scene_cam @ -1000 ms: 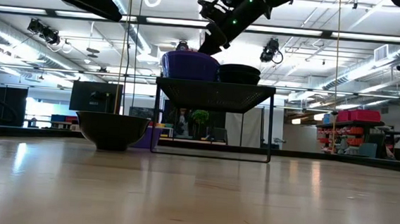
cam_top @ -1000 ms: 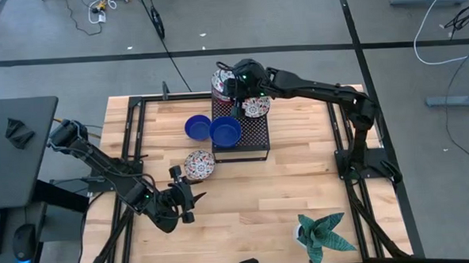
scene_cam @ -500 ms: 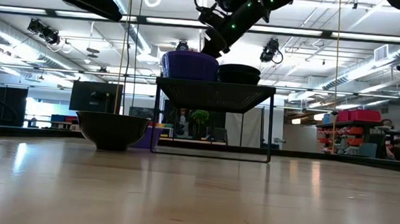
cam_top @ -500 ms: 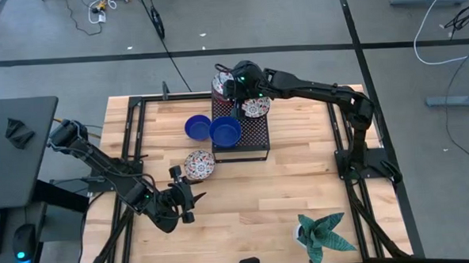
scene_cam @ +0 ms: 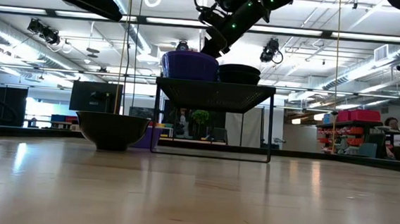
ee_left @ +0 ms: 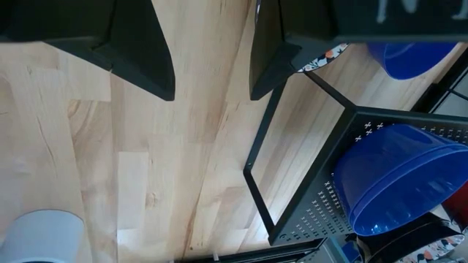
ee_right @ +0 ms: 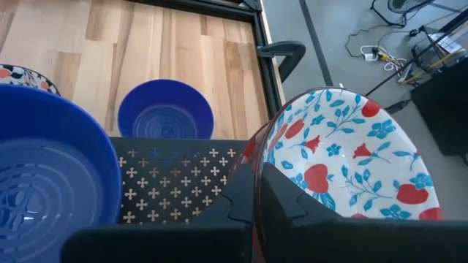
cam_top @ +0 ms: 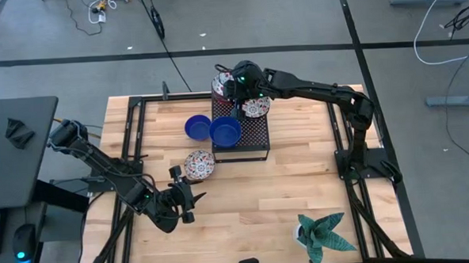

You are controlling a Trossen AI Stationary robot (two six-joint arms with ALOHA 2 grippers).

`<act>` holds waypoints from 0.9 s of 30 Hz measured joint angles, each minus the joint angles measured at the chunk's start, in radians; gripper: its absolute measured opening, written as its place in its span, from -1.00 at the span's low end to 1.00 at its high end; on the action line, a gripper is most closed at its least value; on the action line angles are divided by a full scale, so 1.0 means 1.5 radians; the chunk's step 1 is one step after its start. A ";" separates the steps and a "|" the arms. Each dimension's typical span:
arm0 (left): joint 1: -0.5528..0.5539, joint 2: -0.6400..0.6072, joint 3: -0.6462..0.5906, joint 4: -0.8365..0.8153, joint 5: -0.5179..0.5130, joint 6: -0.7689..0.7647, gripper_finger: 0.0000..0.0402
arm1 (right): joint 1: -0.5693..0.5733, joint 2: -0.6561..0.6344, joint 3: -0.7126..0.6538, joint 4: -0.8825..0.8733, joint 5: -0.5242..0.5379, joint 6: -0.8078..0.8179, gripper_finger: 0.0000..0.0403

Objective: Pick & Place Mini bowls
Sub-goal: Stack the red patterned bowl on the red patterned bowl on the shelf

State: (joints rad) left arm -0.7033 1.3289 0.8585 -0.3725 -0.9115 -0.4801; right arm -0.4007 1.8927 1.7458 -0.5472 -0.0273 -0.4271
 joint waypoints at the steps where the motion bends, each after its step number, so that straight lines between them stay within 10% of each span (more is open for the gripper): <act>1: 0.000 0.000 0.000 0.000 0.000 0.000 -0.10 | 0.000 0.000 0.000 0.000 0.000 0.000 -0.96; 17: 0.000 0.000 0.000 0.002 0.015 -0.002 -0.10 | -0.006 0.024 0.001 0.005 0.002 -0.002 -0.94; 27: 0.000 0.000 0.000 0.004 0.015 -0.003 -0.10 | -0.007 0.017 0.000 -0.001 0.000 0.002 -0.57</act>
State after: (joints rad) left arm -0.7036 1.3289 0.8585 -0.3673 -0.8894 -0.4850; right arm -0.4105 1.9178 1.7456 -0.5490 -0.0271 -0.4241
